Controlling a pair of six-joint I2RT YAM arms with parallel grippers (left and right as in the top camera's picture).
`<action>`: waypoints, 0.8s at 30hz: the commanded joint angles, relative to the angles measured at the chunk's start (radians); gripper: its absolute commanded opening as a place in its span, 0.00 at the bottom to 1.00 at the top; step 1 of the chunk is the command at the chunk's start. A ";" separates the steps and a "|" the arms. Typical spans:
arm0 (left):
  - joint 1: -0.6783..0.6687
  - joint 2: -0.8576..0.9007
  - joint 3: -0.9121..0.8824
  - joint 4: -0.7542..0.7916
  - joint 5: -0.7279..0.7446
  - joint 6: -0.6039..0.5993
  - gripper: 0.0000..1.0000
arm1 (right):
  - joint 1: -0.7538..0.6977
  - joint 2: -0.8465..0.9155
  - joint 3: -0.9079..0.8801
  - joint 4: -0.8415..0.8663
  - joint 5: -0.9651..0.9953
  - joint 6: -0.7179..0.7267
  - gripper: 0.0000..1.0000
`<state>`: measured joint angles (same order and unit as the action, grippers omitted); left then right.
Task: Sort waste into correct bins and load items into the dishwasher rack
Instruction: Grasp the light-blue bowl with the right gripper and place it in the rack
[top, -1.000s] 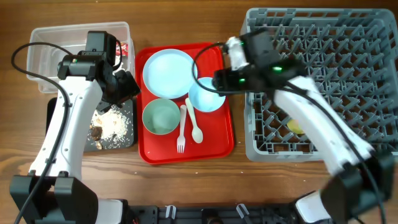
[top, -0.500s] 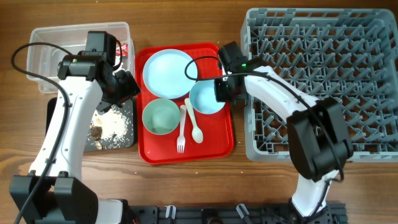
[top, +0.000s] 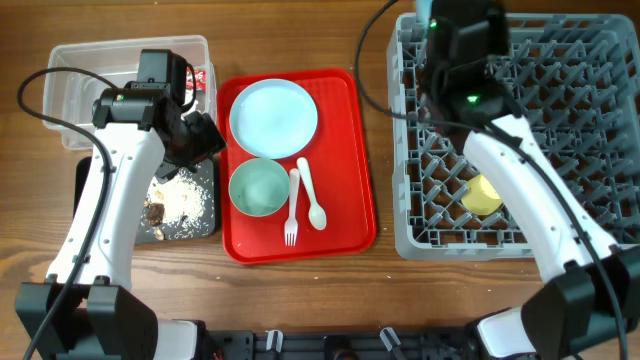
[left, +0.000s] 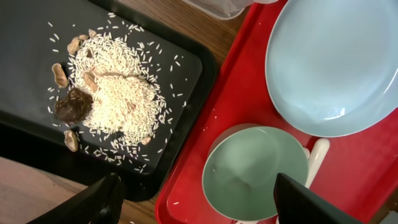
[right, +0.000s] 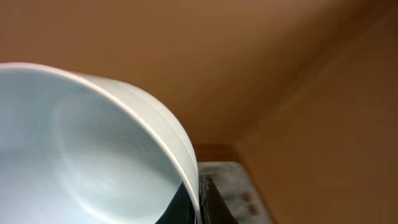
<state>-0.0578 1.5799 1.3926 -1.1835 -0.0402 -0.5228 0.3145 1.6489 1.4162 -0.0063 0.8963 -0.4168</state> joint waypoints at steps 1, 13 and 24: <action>0.005 -0.021 0.003 0.001 -0.013 -0.016 0.78 | -0.022 0.128 0.010 0.195 0.237 -0.171 0.04; 0.005 -0.021 0.003 0.002 -0.013 -0.016 0.79 | 0.005 0.423 0.009 0.280 0.337 -0.069 0.04; 0.005 -0.021 0.003 0.002 -0.013 -0.016 0.79 | 0.051 0.423 -0.005 -0.015 0.258 0.205 0.04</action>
<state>-0.0578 1.5787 1.3922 -1.1824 -0.0402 -0.5228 0.3492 2.0514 1.4197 -0.0074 1.1786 -0.2478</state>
